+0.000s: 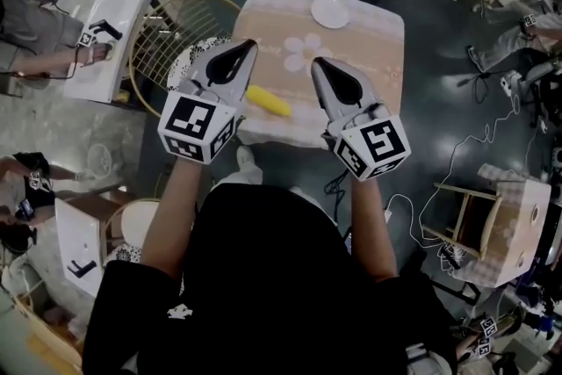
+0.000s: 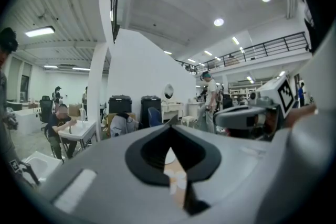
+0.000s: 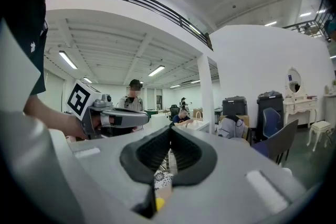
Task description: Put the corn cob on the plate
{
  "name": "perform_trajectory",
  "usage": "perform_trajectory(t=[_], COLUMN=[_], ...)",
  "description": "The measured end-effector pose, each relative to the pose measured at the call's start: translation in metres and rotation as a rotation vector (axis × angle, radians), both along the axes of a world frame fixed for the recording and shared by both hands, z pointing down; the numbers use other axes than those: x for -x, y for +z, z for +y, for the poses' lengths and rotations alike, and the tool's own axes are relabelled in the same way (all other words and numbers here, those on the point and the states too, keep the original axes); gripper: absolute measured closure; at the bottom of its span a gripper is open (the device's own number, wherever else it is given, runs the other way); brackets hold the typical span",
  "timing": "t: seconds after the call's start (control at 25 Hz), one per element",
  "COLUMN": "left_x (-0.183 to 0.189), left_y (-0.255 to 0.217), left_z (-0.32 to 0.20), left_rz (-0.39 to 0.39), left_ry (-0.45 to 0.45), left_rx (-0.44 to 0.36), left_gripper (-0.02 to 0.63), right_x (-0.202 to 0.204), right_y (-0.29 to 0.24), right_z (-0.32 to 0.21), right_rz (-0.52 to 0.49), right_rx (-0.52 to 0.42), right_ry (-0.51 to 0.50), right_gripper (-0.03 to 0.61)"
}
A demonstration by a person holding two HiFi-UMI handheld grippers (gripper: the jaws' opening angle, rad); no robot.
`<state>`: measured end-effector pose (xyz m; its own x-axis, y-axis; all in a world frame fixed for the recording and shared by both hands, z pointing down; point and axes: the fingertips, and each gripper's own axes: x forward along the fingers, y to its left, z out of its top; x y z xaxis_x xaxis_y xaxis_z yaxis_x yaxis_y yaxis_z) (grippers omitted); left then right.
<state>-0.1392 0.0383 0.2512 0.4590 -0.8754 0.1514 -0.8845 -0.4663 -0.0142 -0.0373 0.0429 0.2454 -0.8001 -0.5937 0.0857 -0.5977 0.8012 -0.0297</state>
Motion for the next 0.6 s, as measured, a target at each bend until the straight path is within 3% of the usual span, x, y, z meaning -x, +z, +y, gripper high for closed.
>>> perform_trajectory(t=[0.6], left_x=[0.025], left_y=[0.04], left_z=[-0.039], left_rz=[-0.001], left_ry=[0.138], left_rx=[0.066], left_gripper=[0.609], right_x=[0.025], right_y=[0.038], right_z=[-0.025], right_rz=[0.051], right_rx=[0.082], right_ry=[0.115], right_gripper=[0.577])
